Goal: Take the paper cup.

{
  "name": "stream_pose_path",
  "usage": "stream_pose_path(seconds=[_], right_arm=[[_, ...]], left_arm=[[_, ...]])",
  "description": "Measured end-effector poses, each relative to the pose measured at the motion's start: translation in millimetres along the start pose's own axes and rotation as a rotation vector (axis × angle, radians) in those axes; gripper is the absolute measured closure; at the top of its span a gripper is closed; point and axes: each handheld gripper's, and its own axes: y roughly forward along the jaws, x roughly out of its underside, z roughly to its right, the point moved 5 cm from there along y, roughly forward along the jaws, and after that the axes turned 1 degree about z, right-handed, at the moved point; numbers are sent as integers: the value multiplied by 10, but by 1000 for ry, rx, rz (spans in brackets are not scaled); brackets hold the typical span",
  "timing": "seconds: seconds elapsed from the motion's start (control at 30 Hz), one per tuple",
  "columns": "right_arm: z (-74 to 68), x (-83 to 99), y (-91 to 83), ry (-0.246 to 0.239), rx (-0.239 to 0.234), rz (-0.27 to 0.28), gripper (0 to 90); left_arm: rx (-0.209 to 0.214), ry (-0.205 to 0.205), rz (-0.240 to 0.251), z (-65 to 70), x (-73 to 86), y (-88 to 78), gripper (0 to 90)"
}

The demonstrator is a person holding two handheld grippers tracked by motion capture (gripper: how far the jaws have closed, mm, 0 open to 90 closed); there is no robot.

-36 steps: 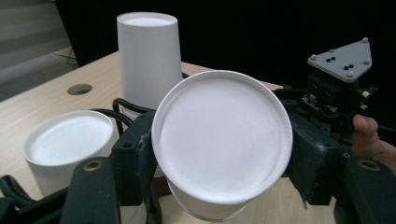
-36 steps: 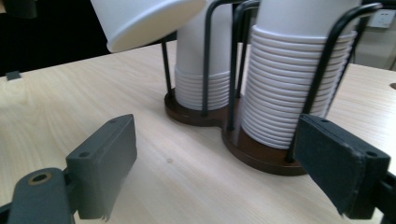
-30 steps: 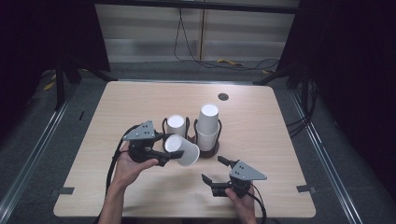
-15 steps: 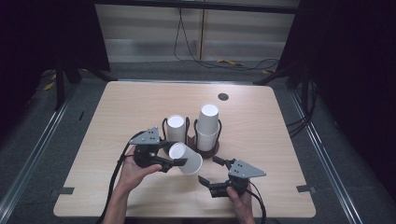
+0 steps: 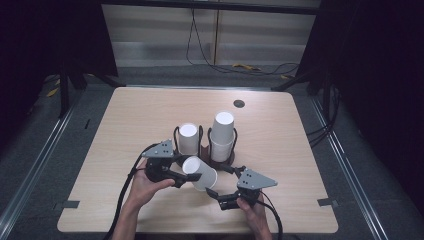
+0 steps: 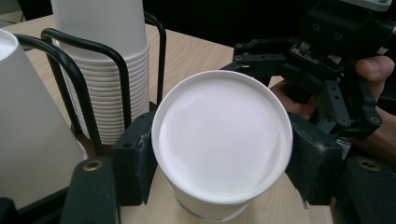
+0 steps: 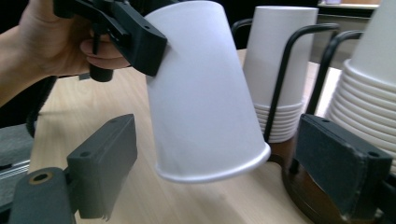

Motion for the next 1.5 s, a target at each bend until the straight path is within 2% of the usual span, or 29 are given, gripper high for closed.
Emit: stream_pose_path(seconds=[0.1, 0.17, 0.33, 0.37, 0.5, 0.83, 0.9, 1.03, 1.13, 1.5], right_arm=[[-6, 8, 50, 5, -14, -4, 130], [-10, 20, 110, 20, -32, -31, 131], [-2, 2, 184, 34, -31, -63, 130], [11, 8, 214, 39, -49, -79, 130], [-3, 7, 250, 31, -72, -77, 130], [6, 42, 295, 43, -70, -80, 136], [3, 59, 300, 43, -81, -92, 166], [-12, 46, 301, 46, -97, -80, 216], [-22, 66, 314, 43, -102, -92, 232], [-14, 62, 292, 28, -100, -113, 250]], left_arm=[[9, 2, -5, 7, 9, 12, 339], [21, 2, -5, 23, 4, 42, 338], [35, 8, -13, 46, -32, 76, 339], [40, 12, -12, 61, -51, 77, 339], [45, 9, -6, 66, -62, 72, 339], [65, -8, 21, 69, -64, 57, 338], [64, -4, 23, 63, -66, 47, 338], [65, -18, 48, 61, -56, 62, 337], [61, -15, 33, 58, -35, 64, 336], [68, -25, 40, 44, -15, 61, 322]])
